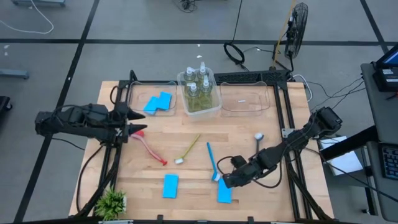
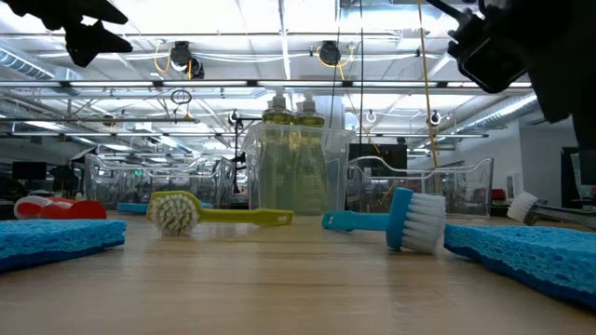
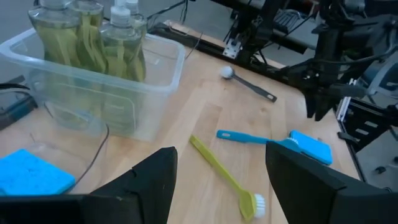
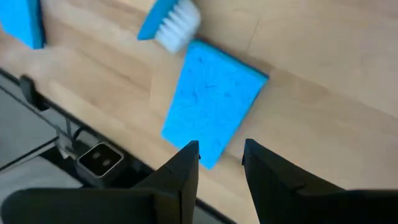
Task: Pick & Place Kitchen Sink Supplies
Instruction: Put the blue sponge into the left transparent bin
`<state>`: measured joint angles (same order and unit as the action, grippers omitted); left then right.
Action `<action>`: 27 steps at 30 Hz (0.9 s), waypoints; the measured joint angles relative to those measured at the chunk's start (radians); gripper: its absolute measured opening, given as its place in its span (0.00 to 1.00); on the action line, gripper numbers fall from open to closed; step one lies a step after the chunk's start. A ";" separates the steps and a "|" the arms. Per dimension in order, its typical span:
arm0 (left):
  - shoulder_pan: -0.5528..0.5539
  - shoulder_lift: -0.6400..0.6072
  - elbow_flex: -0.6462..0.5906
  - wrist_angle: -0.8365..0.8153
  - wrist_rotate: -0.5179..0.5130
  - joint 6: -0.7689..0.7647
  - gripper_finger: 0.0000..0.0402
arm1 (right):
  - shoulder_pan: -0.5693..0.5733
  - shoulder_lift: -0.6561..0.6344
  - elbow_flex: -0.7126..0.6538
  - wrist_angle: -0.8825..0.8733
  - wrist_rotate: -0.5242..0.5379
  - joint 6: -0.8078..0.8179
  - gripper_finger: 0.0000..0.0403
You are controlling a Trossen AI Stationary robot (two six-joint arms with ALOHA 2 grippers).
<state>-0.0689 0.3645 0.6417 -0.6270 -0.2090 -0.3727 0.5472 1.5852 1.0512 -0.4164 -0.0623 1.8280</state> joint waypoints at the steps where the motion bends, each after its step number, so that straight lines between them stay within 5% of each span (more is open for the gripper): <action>1: 0.000 -0.007 -0.006 0.001 0.003 -0.003 0.61 | 0.000 0.000 0.000 -0.002 0.016 0.008 0.28; 27: 0.000 -0.027 -0.067 0.004 0.018 -0.051 0.61 | 0.000 0.101 -0.072 0.115 -0.016 0.046 0.28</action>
<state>-0.0689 0.3374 0.5743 -0.6229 -0.1913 -0.4233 0.5472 1.6863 0.9794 -0.3019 -0.0785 1.8736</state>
